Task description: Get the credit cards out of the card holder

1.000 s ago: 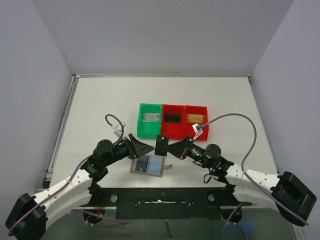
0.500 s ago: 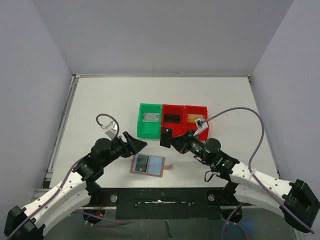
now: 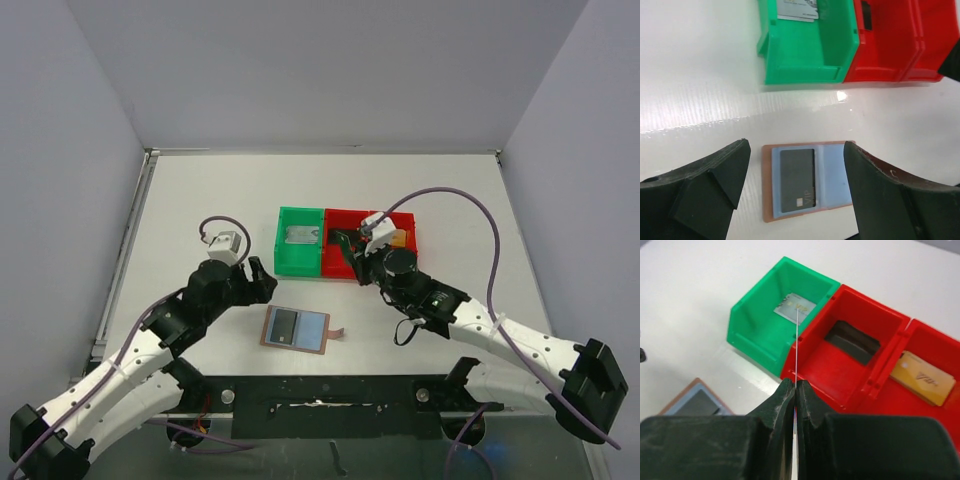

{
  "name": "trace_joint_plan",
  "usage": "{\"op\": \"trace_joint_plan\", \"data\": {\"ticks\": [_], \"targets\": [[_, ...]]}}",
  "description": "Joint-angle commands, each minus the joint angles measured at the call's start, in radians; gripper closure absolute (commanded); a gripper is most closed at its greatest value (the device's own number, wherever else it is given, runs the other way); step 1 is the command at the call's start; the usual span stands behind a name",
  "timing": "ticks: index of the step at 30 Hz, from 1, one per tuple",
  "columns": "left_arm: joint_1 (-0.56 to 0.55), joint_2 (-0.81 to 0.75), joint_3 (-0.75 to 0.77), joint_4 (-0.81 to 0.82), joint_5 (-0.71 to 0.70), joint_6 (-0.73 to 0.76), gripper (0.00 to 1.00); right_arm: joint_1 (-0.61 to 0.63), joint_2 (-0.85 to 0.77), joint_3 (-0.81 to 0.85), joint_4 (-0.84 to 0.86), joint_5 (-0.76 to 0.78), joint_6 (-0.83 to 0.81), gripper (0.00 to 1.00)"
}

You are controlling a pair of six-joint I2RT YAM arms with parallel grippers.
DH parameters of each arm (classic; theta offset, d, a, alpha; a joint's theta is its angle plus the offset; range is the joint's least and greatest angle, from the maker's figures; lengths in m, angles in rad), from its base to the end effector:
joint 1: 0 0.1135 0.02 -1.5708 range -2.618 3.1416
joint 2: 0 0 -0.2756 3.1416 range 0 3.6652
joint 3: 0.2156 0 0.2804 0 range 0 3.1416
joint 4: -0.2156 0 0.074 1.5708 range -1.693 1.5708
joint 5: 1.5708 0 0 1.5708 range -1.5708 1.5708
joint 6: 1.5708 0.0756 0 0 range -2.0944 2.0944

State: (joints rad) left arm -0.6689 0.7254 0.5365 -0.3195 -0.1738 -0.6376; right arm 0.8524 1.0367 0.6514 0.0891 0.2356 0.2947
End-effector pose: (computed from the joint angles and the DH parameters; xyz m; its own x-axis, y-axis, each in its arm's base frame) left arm 0.1837 -0.1285 0.2316 -0.5999 -0.2732 -0.7520 0.1682 0.8758 -0.4523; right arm 0.2089 0.2121 0.2603 -0.3538 0.0244 -0.9350 -0.5041 0.8371 0.2126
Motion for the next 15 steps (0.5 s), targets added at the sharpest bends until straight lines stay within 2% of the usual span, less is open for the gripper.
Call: {"op": "trace_joint_plan", "data": {"ticks": [1,3,8,15], "targets": [[0.035,0.052,0.088,-0.073,-0.063,0.149,0.24,-0.001,0.057,0.104,-0.082,0.123,-0.254,1.00],[0.108,0.097,0.116,-0.095,-0.022,0.181,0.22,-0.006,0.105,0.155,-0.123,0.136,-0.294,1.00],[0.324,0.154,0.155,-0.066,0.194,0.245,0.21,-0.036,0.139,0.182,-0.050,0.110,-0.386,1.00],[0.332,0.096,0.091,0.002,0.142,0.264,0.20,-0.067,0.263,0.268,-0.104,0.103,-0.511,1.00]]}}
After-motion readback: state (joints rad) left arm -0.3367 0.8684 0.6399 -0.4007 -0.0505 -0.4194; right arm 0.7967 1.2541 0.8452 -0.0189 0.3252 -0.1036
